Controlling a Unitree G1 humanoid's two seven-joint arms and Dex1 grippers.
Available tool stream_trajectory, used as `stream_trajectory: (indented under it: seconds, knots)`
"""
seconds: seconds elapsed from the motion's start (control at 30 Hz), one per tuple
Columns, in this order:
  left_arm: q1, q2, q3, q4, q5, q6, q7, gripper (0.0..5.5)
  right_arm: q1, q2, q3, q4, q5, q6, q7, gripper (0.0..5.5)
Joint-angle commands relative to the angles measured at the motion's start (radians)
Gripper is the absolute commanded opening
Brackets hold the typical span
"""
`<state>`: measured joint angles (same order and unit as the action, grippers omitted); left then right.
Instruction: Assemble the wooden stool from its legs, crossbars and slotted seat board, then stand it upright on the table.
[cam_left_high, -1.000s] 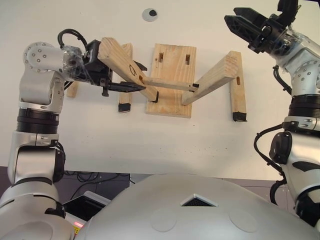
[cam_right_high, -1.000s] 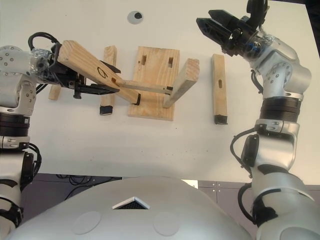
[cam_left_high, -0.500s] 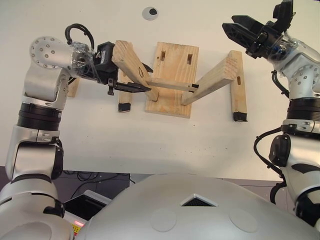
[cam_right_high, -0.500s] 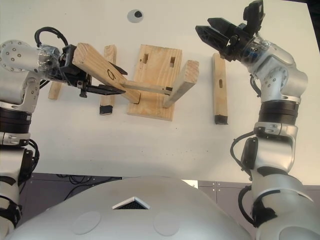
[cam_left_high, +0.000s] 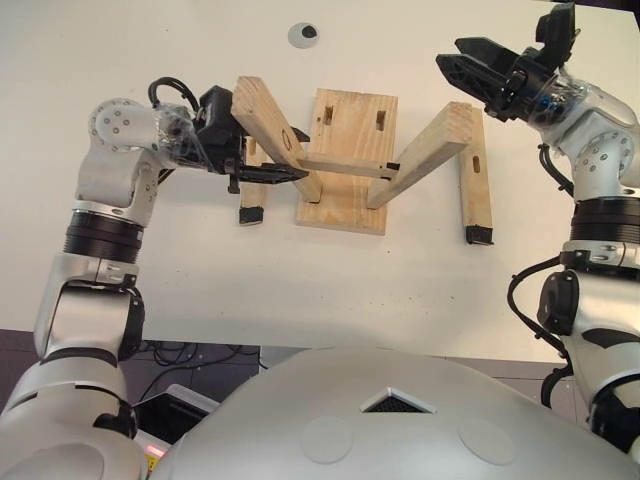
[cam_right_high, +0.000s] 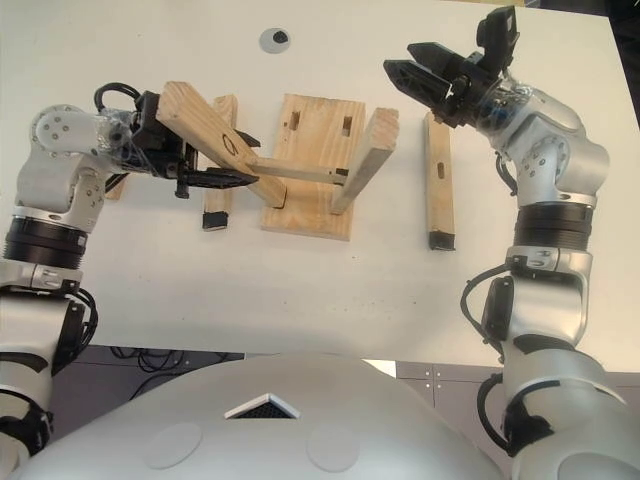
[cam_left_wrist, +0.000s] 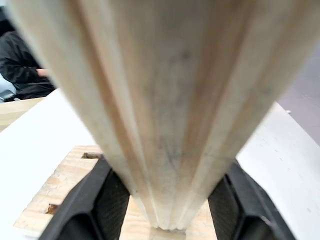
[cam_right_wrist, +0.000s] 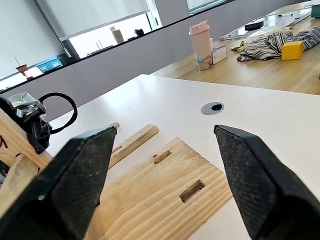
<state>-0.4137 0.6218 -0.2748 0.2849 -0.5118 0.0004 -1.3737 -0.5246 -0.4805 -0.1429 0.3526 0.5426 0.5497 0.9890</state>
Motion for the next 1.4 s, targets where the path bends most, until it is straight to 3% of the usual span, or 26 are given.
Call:
stream_trajectory:
  seconds: [0.03,0.17,0.23,0.47,0.6,0.77,0.87,1.03,1.13,1.27,1.33,1.4]
  knots:
    - [0.122,-0.032,0.011,-0.046,0.034,0.279,0.21,2.72,0.014,-0.037,-0.072,-0.092,0.038,0.02,-0.037,3.59]
    - [0.173,0.027,0.078,-0.25,0.011,0.369,0.225,3.38,0.06,-0.092,-0.128,-0.2,0.064,0.064,-0.044,3.59]
    - [0.231,0.09,0.086,-0.327,0.032,0.376,0.199,3.38,0.083,-0.119,-0.171,-0.273,0.125,0.119,-0.041,3.59]
    - [0.294,0.292,0.195,-0.337,0.056,0.396,0.099,3.38,0.317,-0.276,-0.417,-0.605,0.668,0.5,0.142,3.59]
    - [0.14,0.112,0.241,-0.185,0.107,0.336,0.316,3.38,0.47,-0.285,-0.308,-0.829,0.709,0.53,0.147,3.59]
    - [0.114,-0.051,0.224,-0.18,0.101,0.359,0.439,3.38,0.507,-0.24,-0.054,-0.914,0.444,0.369,0.056,3.59]
    - [0.154,-0.113,0.176,-0.295,0.049,0.462,0.453,3.38,0.476,-0.217,0.12,-0.795,0.167,0.188,-0.021,3.59]
    - [0.261,-0.172,0.056,-0.619,-0.052,0.608,0.477,3.38,0.396,-0.225,0.165,-0.625,0.001,0.046,-0.053,3.59]
    - [0.29,-0.23,-0.001,-0.698,-0.089,0.654,0.518,3.38,0.387,-0.244,0.178,-0.614,-0.026,0.014,-0.022,3.59]
    - [0.265,-0.137,0.034,-0.626,-0.036,0.639,0.486,3.38,0.428,-0.303,0.171,-0.621,-0.061,-0.018,0.031,3.59]
    - [0.221,-0.021,0.025,-0.522,0.077,0.555,0.427,3.38,0.47,-0.35,0.152,-0.623,-0.076,-0.039,0.074,3.59]
    - [0.128,0.017,-0.021,-0.378,0.241,0.406,0.435,3.38,0.52,-0.389,0.155,-0.642,-0.074,-0.044,0.119,3.59]
